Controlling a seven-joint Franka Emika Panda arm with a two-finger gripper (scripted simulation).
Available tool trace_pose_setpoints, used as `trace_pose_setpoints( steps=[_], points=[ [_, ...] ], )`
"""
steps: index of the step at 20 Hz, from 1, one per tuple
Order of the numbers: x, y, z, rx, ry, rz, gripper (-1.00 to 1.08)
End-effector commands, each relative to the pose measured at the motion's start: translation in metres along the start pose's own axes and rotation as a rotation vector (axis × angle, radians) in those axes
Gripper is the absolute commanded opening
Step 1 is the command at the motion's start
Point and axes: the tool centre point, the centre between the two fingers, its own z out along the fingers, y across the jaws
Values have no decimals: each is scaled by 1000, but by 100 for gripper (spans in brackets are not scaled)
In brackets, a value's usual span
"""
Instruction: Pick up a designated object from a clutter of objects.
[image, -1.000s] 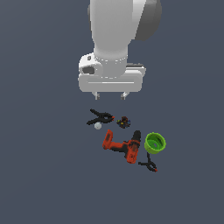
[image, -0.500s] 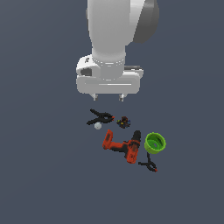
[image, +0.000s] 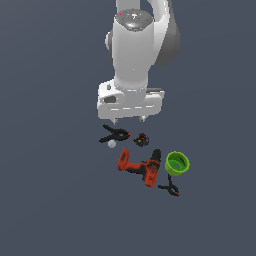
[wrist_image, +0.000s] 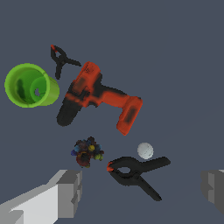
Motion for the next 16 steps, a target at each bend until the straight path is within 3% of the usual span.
trace_pose_setpoints(
  steps=[1,16],
  points=[
    [-2,-7,18,0,1,-55,100],
    [-42,-64,142,12,13,-467,100]
  ],
)
